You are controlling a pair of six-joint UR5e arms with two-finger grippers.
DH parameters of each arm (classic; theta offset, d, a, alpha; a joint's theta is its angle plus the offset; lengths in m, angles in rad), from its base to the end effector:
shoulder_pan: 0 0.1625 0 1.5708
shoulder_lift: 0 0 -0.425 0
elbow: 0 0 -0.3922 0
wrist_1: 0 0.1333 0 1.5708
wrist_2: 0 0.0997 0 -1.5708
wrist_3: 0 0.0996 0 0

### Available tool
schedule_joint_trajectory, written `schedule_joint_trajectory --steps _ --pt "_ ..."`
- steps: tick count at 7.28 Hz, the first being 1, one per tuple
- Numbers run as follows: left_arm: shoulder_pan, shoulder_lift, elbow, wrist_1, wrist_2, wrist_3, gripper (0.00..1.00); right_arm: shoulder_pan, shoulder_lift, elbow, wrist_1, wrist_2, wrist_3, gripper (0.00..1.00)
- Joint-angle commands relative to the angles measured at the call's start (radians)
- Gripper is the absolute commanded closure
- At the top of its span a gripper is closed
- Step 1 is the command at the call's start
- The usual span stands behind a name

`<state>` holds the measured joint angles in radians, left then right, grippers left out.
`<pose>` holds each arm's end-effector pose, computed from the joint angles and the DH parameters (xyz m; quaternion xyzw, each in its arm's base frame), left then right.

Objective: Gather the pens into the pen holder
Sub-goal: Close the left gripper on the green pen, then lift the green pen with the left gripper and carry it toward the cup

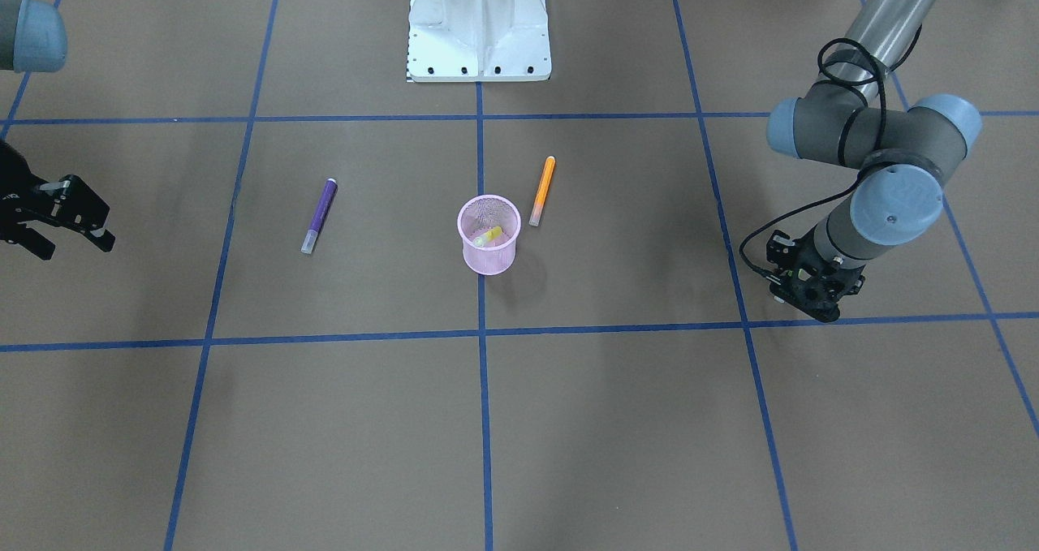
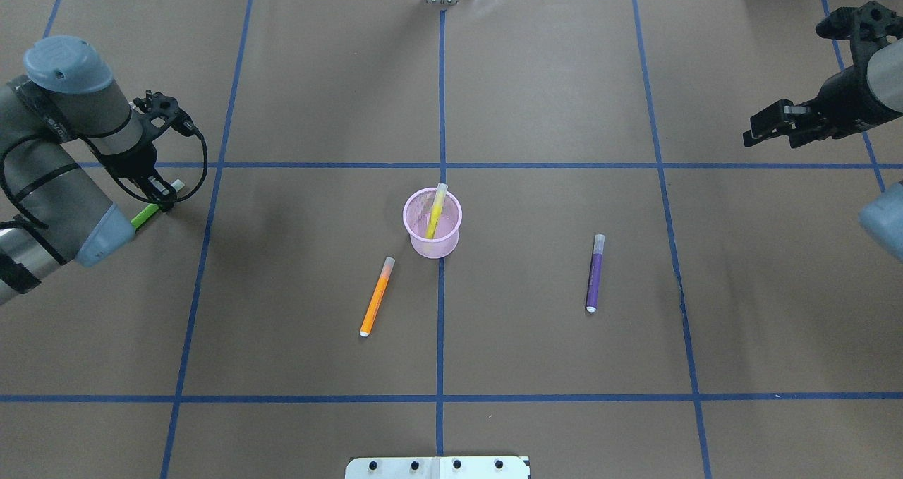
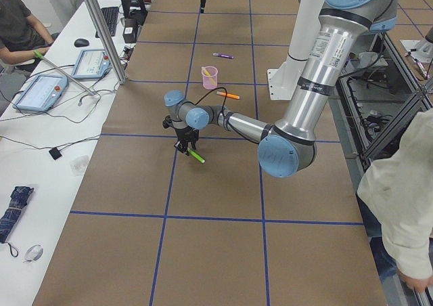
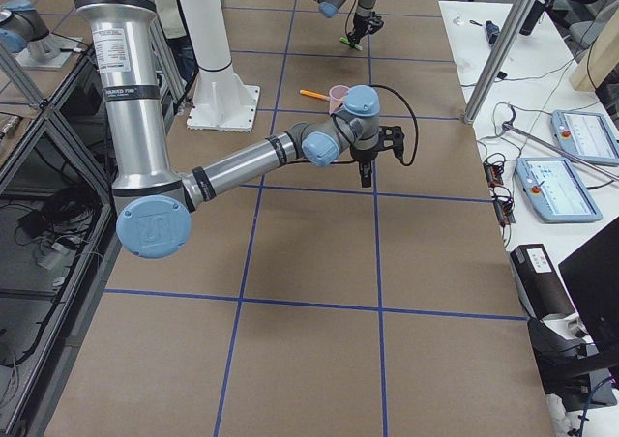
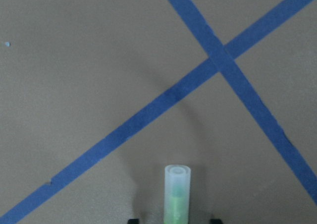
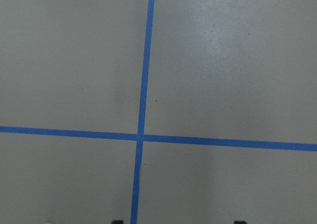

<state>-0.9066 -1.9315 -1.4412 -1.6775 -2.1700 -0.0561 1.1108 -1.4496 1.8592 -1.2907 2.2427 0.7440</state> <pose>0.3419 -0.5618 0.5149 0.0478 0.3289 0.3293 0.8838 -0.1748 -0.5134 0.4249 0.0874 -0.4364 0.0154 0.8953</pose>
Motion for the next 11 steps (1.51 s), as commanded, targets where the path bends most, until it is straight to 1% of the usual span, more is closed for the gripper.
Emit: schedule_joint_trajectory --steps 1,2,3,4,5,6,7,8,9,10,11 --pt "0.000 0.006 -0.004 0.007 -0.098 -0.004 1.00 0.001 0.000 0.001 0.001 0.000 0.000 0.20" --pt "-0.006 -0.001 -0.019 0.007 -0.105 -0.005 1.00 0.001 0.002 0.003 0.001 0.002 0.000 0.20" --pt "-0.009 -0.021 -0.037 0.007 -0.129 -0.086 1.00 0.001 0.002 0.006 0.001 0.002 0.000 0.20" --pt "-0.017 -0.073 -0.054 0.009 -0.157 -0.132 1.00 0.003 0.002 0.006 0.001 0.002 0.000 0.20" --pt "-0.018 -0.108 -0.109 0.027 -0.157 -0.189 1.00 0.004 0.002 0.009 0.002 0.002 0.000 0.20" --pt "-0.009 -0.136 -0.193 0.027 -0.125 -0.300 1.00 0.006 0.000 0.009 0.002 0.002 0.000 0.20" --pt "0.029 -0.229 -0.226 0.028 -0.038 -0.392 1.00 0.010 0.000 0.009 0.004 0.003 0.000 0.20" --pt "0.119 -0.300 -0.240 0.029 0.052 -0.419 1.00 0.014 0.000 0.009 0.004 0.003 0.000 0.20" --pt "0.188 -0.373 -0.240 0.022 0.138 -0.473 1.00 0.014 0.000 0.009 0.004 0.002 0.000 0.19" --pt "0.253 -0.442 -0.231 0.013 0.250 -0.558 1.00 0.012 0.000 0.008 0.005 0.000 0.001 0.19" --pt "0.306 -0.469 -0.226 -0.052 0.436 -0.562 1.00 0.012 0.000 0.006 0.005 0.000 0.000 0.19"
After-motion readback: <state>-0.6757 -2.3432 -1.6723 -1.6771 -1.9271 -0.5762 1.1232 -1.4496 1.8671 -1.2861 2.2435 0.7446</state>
